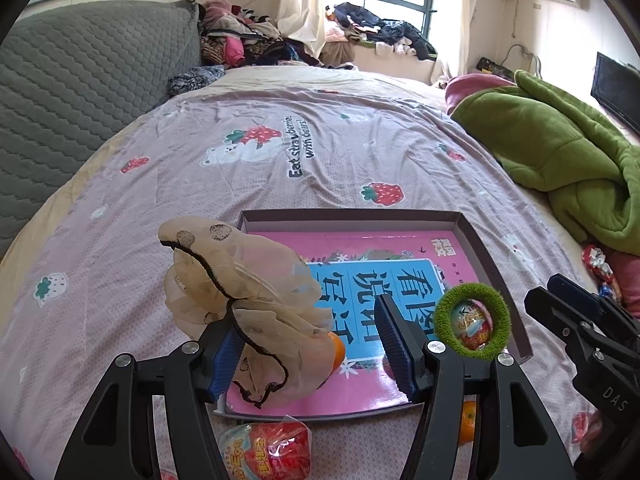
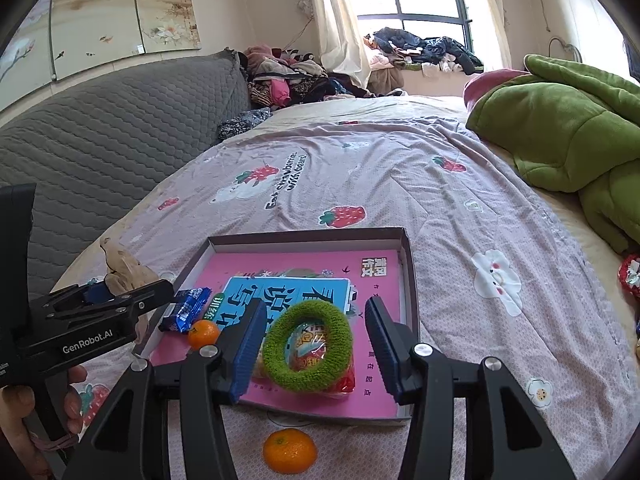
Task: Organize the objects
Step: 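Open both tools to release the scrunchie and green ring onto the book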
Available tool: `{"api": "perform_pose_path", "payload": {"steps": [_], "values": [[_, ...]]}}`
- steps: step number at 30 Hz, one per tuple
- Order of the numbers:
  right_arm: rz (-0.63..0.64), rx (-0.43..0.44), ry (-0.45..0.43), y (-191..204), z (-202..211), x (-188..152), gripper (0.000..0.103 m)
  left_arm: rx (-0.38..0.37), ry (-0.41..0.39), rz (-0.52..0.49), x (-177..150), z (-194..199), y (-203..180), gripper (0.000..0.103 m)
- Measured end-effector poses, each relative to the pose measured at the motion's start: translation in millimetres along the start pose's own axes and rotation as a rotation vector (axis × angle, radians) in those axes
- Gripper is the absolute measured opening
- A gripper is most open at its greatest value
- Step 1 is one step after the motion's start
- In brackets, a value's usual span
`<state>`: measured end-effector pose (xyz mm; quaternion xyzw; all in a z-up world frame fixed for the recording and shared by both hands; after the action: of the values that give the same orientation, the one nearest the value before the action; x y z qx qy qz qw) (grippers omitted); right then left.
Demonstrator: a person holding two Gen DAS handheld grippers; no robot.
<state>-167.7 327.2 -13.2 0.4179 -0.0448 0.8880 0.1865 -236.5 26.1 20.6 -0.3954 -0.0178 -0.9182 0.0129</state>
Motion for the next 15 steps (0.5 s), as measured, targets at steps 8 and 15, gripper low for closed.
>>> {"api": "perform_pose_path", "payload": {"steps": [8, 15], "values": [[0.006, 0.01, -0.006, 3.4, 4.9, 0.2, 0.051, 0.003, 0.004, -0.002, 3.8, 3.6, -0.8, 0.065], [0.009, 0.009, -0.002, 3.5, 4.6, -0.1, 0.051, -0.004, 0.017, 0.0, 4.3, 1.7, -3.3, 0.065]]}}
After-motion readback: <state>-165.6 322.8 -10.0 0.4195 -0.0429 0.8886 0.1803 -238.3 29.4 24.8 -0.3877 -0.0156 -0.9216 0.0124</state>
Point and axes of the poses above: each gripper's, at about its wrist camera, not at the fingertips, and z roughly against the way its jaws point, y to its left, x to its top, the point moved 1 cm from there along -z, roughly the way its jaws point, and after that the axes turned 10 degrees about -x, right-handed, at the moved point
